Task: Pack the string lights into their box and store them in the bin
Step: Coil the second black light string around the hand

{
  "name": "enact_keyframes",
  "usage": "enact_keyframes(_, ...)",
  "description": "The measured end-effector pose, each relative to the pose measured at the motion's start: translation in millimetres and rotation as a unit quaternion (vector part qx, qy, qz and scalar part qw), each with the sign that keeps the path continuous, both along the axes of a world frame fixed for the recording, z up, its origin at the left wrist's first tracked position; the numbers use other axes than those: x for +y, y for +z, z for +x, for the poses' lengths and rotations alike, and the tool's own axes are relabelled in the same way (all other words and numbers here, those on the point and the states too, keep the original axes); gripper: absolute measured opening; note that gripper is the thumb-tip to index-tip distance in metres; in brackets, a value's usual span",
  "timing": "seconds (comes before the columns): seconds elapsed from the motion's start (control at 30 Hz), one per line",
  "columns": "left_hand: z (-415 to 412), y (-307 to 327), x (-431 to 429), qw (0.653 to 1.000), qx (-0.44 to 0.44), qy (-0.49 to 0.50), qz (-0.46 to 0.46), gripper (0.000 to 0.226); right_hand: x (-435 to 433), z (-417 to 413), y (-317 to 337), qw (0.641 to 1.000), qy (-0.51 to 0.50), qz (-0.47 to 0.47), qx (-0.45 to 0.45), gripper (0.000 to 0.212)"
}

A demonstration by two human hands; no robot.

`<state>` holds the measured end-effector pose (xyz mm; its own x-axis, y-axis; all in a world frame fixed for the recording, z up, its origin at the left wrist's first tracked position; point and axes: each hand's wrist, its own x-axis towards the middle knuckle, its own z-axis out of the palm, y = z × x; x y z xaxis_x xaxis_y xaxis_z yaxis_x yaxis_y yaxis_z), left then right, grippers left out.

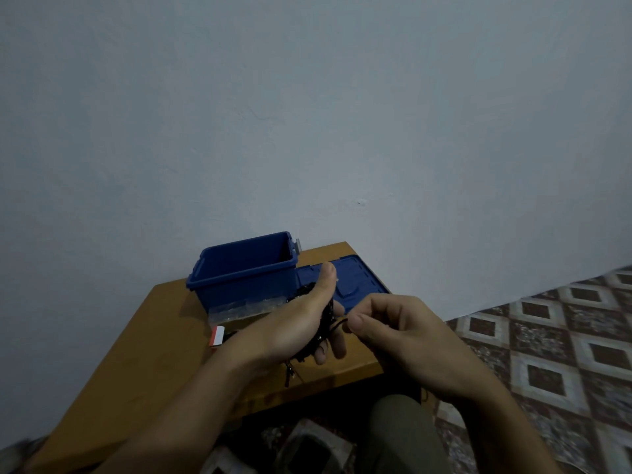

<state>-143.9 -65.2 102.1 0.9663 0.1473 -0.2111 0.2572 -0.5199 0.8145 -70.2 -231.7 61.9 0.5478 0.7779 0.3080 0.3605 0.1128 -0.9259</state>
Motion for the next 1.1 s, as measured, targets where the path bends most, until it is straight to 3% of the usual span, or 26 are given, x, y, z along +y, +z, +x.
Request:
enact_keyframes(0.1,3.5,-3.7,3.2,0.999,0.024,0.002,-0.031,0.094,2.0,-1.8,0.1,1.0,-0.015,0.009,0.012,0.04)
enact_keyframes(0.2,0.0,-3.6,4.3,0.999,0.025,-0.029,0.0,0.094,4.3,-1.8,-0.7,0.999,-0.036,0.017,-0.01,0.029)
enact_keyframes(0.53,-6.0,2.2,6.0,0.991,0.057,-0.08,-0.092,0.103,1.4,1.1,0.0,0.993,-0.027,0.118,-0.003,0.009)
enact_keyframes(0.77,-7.1,8.9,7.4,0.987,0.084,-0.097,-0.098,0.11,3.7,0.7,-0.4,0.983,-0.004,0.175,0.052,0.013)
enact_keyframes(0.93,-4.3,11.3,13.0,0.973,0.12,-0.142,-0.136,0.097,6.1,-2.3,0.0,0.977,-0.011,0.206,0.057,0.014)
enact_keyframes(1.1,-4.9,13.9,15.5,0.959,0.114,-0.189,-0.177,0.06,10.9,-1.7,-4.3,0.971,-0.079,0.226,0.012,0.016)
